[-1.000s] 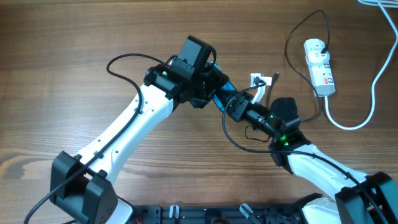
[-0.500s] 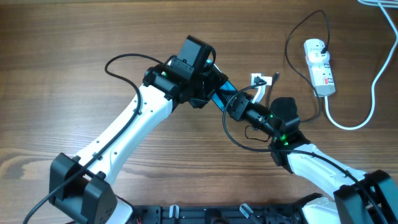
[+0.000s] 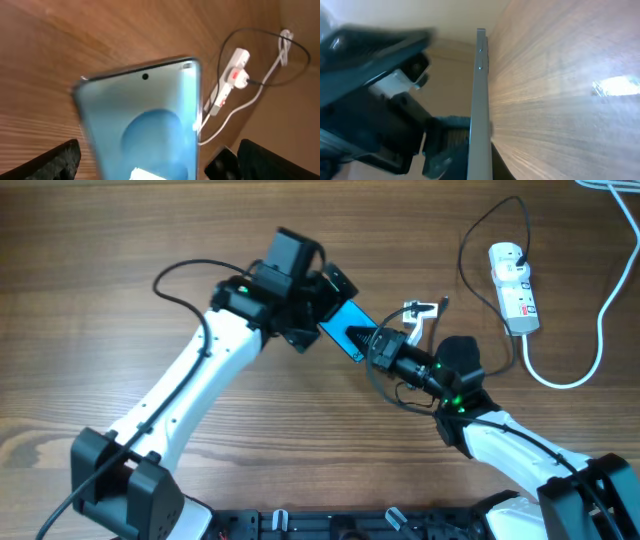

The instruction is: Plug charger to phone and switch on socket

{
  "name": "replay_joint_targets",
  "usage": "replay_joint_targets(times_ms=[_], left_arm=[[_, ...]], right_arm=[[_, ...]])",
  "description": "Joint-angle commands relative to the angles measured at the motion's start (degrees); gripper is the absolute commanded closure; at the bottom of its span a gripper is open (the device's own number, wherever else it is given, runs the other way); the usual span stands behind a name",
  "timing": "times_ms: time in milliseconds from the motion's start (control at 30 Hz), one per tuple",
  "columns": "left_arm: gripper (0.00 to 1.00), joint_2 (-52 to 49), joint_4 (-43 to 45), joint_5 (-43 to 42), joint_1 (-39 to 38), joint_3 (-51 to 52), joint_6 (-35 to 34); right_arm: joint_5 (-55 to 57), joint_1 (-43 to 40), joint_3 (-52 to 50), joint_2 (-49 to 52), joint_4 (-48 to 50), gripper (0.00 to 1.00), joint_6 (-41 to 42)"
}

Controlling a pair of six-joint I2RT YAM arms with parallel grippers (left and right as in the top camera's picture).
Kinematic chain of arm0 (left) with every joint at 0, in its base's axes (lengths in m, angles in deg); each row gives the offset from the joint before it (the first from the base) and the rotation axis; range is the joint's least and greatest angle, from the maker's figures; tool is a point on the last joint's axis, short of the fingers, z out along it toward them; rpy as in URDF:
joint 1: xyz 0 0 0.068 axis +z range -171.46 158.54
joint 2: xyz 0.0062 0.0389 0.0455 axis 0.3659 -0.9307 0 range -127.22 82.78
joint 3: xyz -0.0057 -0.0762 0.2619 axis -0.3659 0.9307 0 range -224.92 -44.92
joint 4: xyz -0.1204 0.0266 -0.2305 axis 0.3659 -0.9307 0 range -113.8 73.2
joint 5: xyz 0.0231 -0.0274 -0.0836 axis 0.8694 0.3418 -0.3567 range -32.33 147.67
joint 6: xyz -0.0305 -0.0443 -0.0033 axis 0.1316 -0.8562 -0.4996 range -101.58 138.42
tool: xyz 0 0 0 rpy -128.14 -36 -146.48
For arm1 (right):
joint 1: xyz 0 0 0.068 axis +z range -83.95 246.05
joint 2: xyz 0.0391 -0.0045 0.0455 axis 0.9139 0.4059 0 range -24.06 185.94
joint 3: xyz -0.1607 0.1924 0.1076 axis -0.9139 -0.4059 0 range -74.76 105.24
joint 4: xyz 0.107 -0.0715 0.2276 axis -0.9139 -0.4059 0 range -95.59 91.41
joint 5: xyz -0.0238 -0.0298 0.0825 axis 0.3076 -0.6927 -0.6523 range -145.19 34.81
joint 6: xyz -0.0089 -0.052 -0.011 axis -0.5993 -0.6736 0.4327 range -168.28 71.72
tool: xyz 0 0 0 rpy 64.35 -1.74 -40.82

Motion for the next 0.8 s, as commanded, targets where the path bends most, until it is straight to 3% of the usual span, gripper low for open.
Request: replay_joint_targets(times_ms=[0, 133, 267, 433, 667, 767], left_arm=[[0.00, 4.3, -1.9, -4.7, 5.0, -0.9, 10.0], [0.00, 7.5, -3.2, -4.5, 9.9, -0.9, 12.5], [0.00, 8.7, -8.2, -1.0, 13.7, -0.9, 14.4], [0.00, 8.7, -15.2, 7.3, 14.2, -0.9, 14.4], [0.00, 7.5, -19.5, 5.6, 10.3, -0.9, 12.9], [0.00, 6.5, -19.0, 0.6, 6.8, -0.8, 12.5]], right_arm=[[-0.2, -1.7, 0.8, -0.2, -2.6, 0.96, 13.0], [-0.5, -2.0, 0.7, -0.2, -5.7, 0.96, 23.1], [-8.1, -2.0, 0.7, -0.2, -6.3, 0.95, 43.6], [-9.1, -2.0, 0.8, -0.2, -5.8, 0.96, 44.5], [-9.9, -2.0, 0.8, -0.2, -2.9, 0.96, 44.5], [-10.0, -2.0, 0.8, -0.2, -4.2, 0.96, 44.5]])
